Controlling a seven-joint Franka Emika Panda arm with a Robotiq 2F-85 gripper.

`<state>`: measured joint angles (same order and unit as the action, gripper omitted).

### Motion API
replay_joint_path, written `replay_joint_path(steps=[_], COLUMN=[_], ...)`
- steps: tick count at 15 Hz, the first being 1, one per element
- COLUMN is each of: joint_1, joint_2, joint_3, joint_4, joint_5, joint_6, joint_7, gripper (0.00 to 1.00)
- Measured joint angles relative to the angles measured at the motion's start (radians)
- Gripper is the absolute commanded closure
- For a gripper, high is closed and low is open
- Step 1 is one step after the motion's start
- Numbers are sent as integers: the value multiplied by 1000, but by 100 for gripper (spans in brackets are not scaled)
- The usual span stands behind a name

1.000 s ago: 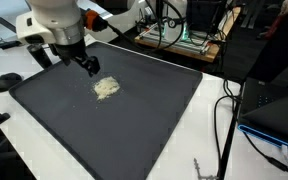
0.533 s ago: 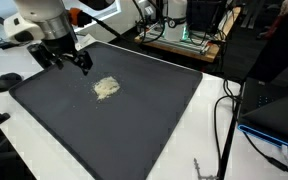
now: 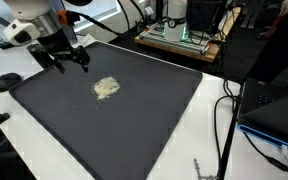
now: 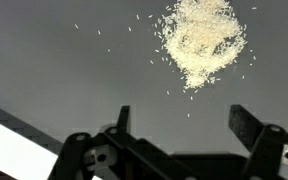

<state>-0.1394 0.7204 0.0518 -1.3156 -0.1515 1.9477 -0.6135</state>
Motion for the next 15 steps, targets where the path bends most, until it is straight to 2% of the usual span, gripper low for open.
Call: replay_joint_path(steps=[8,15], joint_1=[-114,-188], joint_2=[60,80], joint_3=[23,24], joint_4=[40,11], joint_5=[162,291], joint_6=[-43,-20], joint_7=[-249,-335], gripper=[0,0])
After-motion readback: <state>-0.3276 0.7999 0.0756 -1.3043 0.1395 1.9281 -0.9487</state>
